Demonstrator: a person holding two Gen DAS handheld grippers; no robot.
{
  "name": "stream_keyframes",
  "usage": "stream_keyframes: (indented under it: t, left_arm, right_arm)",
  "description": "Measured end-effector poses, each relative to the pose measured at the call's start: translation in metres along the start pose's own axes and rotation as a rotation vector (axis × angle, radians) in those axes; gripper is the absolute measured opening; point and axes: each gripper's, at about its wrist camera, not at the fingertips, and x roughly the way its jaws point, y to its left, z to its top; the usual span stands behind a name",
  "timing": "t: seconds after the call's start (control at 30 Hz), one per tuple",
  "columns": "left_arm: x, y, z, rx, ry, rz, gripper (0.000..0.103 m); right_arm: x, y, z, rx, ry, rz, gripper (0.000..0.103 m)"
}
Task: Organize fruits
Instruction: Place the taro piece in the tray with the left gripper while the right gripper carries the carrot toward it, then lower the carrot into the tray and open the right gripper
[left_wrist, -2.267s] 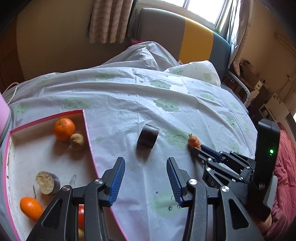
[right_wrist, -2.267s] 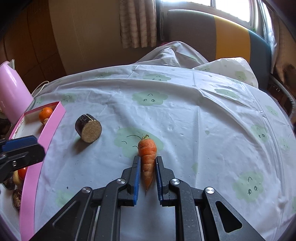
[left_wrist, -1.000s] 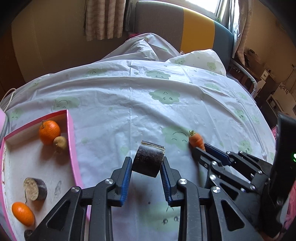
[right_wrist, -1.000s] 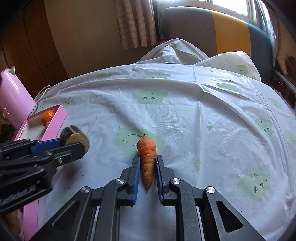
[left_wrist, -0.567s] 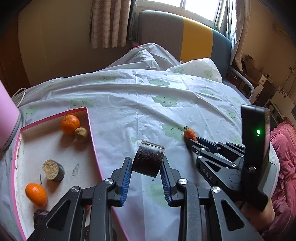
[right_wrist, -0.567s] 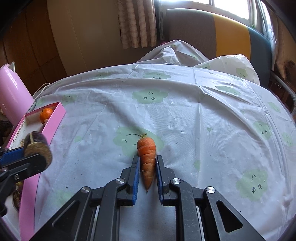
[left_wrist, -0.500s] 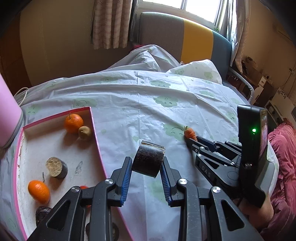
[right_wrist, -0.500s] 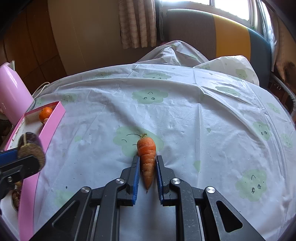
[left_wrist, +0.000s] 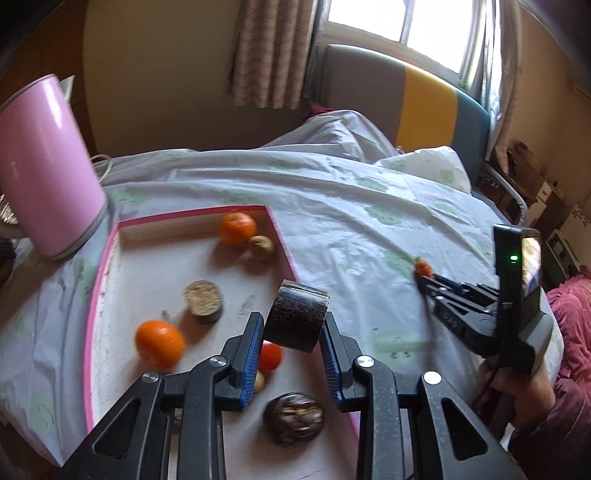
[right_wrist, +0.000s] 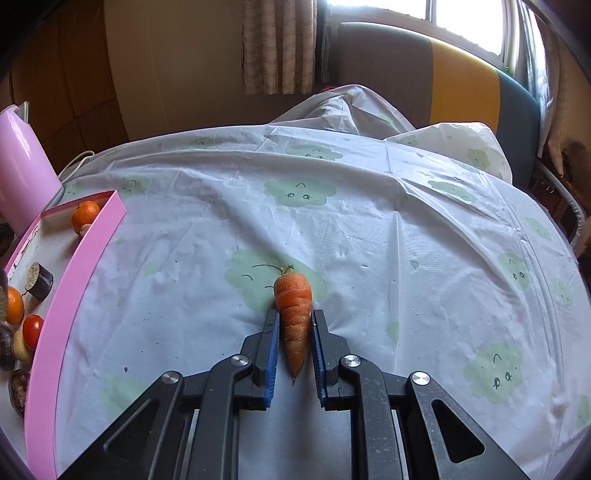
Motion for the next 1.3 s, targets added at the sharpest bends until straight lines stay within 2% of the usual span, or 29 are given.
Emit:
stream_keyframes:
  t: [0.1,0.27,0.37,0.63,0.8,1.03,1.2,1.3]
  left_arm:
    - [0.005,0.021,-0.005,-0.053,0.018,0.053,0.031]
    - [0.011,0.048,-0.012,-0.131,0.039,0.093,0.034]
    - [0.007,0.051,-0.013,-0.133,0.025,0.096,0.042]
    - [-0.009,0.057,-0.015,-0.136,-0.006,0.107,0.042]
    - [-0.019,0.067,-0.019,-0.156,-0.025,0.119,0.042]
    - [-0.03,0.081,-0.023,-0.192,-0.043,0.138,0.042]
    - [-0.036,0.088,-0.027,-0.214,-0.054,0.146,0.042]
    - [-0.039,0.092,-0.028,-0.22,-0.062,0.152,0.042]
  right_arm:
    - [0.0,0.001,0.0,-0.009,0.001,-0.01,0.017]
    - [-0.001,0.004,0.0,-0.022,0.002,-0.026,0.017]
    - [-0.001,0.005,0.0,-0.029,0.003,-0.033,0.017]
    - [-0.003,0.011,0.001,-0.049,0.008,-0.055,0.016]
    - [-0.022,0.031,0.002,-0.034,-0.019,0.041,0.016]
    - [-0.062,0.11,0.011,-0.158,-0.085,0.247,0.016]
    - [-0.073,0.156,0.008,-0.22,-0.077,0.336,0.016]
    - [-0.073,0.172,0.005,-0.239,-0.067,0.36,0.016]
